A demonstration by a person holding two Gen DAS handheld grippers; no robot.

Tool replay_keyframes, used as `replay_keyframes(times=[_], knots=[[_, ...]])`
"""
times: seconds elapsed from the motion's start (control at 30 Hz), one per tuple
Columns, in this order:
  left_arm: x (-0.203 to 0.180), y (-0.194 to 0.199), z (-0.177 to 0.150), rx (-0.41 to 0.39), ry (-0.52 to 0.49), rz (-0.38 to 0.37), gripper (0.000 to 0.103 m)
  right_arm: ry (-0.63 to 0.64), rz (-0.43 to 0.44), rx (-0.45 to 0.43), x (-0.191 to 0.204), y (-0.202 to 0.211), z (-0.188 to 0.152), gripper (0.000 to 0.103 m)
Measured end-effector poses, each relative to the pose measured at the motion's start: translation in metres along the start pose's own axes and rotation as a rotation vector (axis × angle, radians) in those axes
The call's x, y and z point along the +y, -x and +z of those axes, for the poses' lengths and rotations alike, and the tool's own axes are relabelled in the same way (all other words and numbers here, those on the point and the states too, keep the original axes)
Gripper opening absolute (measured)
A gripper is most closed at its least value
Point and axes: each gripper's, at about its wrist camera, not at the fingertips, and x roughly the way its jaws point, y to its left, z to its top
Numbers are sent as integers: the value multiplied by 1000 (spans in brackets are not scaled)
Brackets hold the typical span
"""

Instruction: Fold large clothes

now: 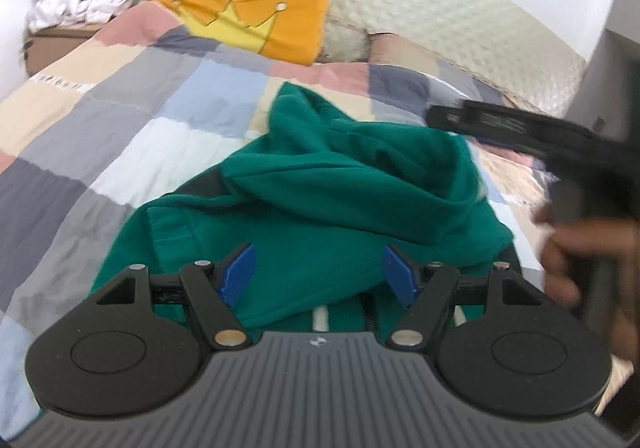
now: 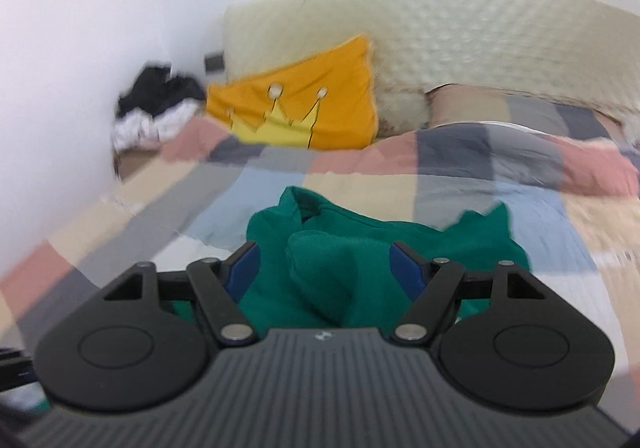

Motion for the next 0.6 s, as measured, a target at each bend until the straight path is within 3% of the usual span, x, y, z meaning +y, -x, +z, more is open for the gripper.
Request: replay_keyframes(times=[0.17,0.3,0.43,0.6], knots=[[28,-17,0,34,86,-30,75,162,-119,139,18,-75,6,73],[43,-33,-4,70,143,-49,75,212,-129,244,20,-98,-5,70],[56,-34,-7,73,219,-112,74,132,-188,264,9,-88,-9,24],[62,-29,-9,59,253,-109,74,46,-204,105,2,-33,-2,17]])
